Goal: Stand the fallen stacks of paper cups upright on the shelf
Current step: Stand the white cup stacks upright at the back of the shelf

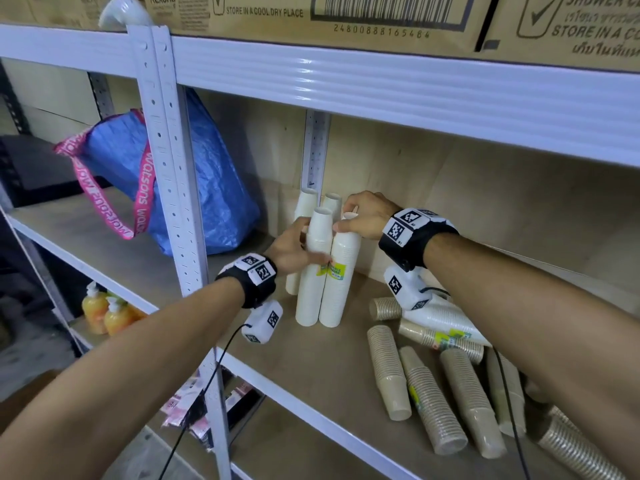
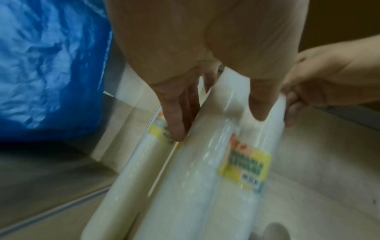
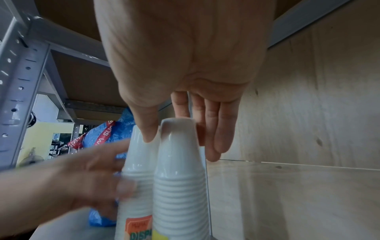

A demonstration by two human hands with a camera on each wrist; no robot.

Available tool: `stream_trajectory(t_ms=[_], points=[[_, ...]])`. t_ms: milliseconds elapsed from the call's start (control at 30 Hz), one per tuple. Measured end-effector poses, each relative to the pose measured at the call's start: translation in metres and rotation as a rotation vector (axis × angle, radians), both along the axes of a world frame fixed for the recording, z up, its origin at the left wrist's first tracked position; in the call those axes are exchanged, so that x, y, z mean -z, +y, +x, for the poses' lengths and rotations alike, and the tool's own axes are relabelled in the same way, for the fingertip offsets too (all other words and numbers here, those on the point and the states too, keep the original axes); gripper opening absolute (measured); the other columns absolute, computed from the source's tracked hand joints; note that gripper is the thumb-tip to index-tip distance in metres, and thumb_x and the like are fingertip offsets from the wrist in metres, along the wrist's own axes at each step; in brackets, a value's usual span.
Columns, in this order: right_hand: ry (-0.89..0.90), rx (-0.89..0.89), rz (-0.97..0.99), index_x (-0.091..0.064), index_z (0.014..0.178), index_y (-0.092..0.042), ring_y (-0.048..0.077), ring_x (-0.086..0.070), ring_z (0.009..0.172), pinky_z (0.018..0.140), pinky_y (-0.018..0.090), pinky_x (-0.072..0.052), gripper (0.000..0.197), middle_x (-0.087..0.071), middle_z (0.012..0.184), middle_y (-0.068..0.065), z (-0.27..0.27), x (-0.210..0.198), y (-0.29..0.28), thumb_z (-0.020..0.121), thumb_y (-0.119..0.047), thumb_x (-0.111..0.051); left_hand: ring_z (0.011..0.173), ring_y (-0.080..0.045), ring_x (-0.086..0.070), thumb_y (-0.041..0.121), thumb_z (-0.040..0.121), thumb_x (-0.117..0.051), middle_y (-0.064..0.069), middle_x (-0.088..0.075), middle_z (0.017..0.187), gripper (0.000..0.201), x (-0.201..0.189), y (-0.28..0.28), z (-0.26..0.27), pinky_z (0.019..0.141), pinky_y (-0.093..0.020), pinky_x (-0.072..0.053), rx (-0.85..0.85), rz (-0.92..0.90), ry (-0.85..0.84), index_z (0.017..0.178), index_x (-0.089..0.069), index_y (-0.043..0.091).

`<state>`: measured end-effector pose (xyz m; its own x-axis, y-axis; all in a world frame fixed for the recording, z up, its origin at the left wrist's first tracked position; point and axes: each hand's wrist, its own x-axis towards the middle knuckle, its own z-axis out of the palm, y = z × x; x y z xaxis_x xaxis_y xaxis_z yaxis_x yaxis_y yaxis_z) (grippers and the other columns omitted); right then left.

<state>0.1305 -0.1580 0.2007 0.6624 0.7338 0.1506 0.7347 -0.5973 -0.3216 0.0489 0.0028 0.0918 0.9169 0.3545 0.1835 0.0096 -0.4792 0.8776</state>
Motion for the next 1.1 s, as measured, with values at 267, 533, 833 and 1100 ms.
stream_trajectory(t_ms=[267, 533, 833, 1100], points=[[-0.024, 0.097, -0.027, -0.067, 0.098, -0.007, 0.024, -0.062, 0.081, 0.06, 0.027, -0.045, 0.04, -0.067, 0.099, 0.01, -0.001, -0.007, 0.005, 0.076, -0.039, -0.074, 0.09, -0.018, -0.063, 0.037, 0.081, -0.076, -0.002, -0.066, 0.103, 0.042, -0.067, -0.005, 0.006, 0.066, -0.019, -0.048, -0.151, 0.262, -0.036, 0.115, -0.062, 0.019], [-0.021, 0.068, -0.071, -0.066, 0.112, -0.008, 0.022, -0.058, 0.087, 0.066, 0.025, -0.044, 0.037, -0.063, 0.109, 0.01, -0.004, -0.01, 0.003, 0.08, -0.027, -0.071, 0.099, -0.014, -0.059, 0.014, 0.084, -0.069, 0.0, -0.066, 0.114, 0.032, -0.075, -0.009, 0.01, 0.081, -0.019, -0.046, -0.092, 0.34, 0.0, 0.116, -0.07, 0.013], [-0.013, 0.065, -0.059, -0.068, 0.107, -0.009, 0.024, -0.061, 0.087, 0.065, 0.026, -0.045, 0.033, -0.065, 0.105, 0.009, -0.004, -0.01, 0.005, 0.079, -0.025, -0.073, 0.105, -0.02, -0.062, 0.019, 0.082, -0.073, -0.002, -0.069, 0.114, 0.03, -0.072, -0.01, 0.009, 0.086, -0.028, -0.051, -0.115, 0.379, -0.013, 0.112, -0.071, 0.014], [0.029, 0.071, -0.064, -0.065, 0.107, -0.012, 0.021, -0.061, 0.079, 0.063, 0.025, -0.047, 0.033, -0.061, 0.092, 0.003, -0.003, -0.012, 0.006, 0.078, -0.025, -0.075, 0.114, -0.017, -0.059, 0.015, 0.082, -0.071, -0.003, -0.064, 0.127, 0.04, -0.071, -0.008, 0.008, 0.09, -0.024, -0.047, -0.073, 0.336, -0.006, 0.123, -0.066, 0.016]])
